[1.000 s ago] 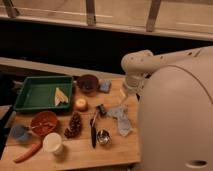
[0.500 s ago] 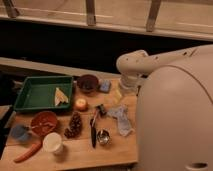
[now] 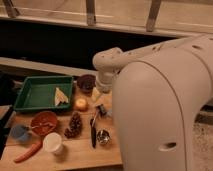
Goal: Place grapes in paper cup
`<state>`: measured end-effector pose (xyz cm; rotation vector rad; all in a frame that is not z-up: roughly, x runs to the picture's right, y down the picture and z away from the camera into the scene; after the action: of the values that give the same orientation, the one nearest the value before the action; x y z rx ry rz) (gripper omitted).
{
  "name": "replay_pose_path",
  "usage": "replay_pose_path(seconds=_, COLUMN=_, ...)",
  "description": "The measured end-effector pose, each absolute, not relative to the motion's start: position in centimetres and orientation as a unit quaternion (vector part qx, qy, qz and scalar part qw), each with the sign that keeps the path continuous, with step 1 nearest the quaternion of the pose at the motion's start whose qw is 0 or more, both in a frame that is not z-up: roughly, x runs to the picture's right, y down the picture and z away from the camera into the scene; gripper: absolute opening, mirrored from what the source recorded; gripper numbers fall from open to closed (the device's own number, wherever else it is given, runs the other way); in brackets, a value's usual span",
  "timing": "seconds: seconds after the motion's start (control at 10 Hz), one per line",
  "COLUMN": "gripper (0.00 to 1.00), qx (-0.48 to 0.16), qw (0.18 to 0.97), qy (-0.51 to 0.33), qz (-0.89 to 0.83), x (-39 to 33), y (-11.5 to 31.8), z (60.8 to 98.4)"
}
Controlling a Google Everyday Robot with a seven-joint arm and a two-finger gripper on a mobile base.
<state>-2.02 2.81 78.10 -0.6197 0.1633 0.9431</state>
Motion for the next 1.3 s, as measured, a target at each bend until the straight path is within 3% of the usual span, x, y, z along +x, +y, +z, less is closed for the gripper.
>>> replay_pose_path(seconds=0.3, gripper=0.77, qx=-0.313, qw=0.856, qy=0.017, qz=0.41, x=-8.1, y=3.9, z=76.3)
replay_pose_path(seconds=0.8, gripper=0.77, qx=-0.318, qw=0.858, qy=0.021, qz=0.403, x=-8.4, y=4.4, z=76.4)
replay_pose_path(seconds=1.3, gripper=0.77, qx=-0.393, qw=0.839, qy=0.042, qz=0.374, x=-11.7, y=13.6, z=79.4)
